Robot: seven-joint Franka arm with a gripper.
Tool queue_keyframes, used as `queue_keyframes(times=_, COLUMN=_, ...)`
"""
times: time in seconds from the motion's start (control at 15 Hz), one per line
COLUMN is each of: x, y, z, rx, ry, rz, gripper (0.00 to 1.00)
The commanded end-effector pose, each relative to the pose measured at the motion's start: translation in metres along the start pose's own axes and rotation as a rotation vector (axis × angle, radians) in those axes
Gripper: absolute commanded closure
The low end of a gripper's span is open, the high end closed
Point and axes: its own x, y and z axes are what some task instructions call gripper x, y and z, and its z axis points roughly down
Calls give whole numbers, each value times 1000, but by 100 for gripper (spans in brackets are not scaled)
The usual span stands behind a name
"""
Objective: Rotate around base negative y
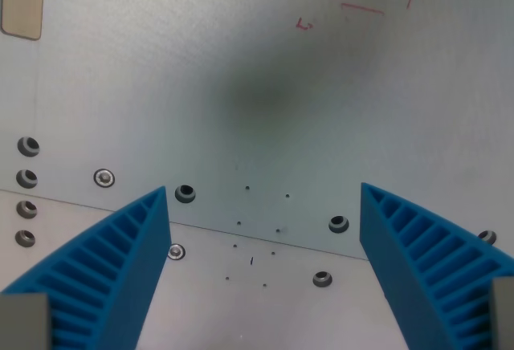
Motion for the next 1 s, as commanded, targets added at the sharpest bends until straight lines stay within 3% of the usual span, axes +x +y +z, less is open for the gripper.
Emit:
queue_keyframes(times=0.07, x=0, y=0, z=-3, rx=-4, ry=17, rz=0, gripper=0)
queue_keyframes(times=1.0, x=0, y=0, z=-3, rx=-46, ry=175, rz=1, gripper=0)
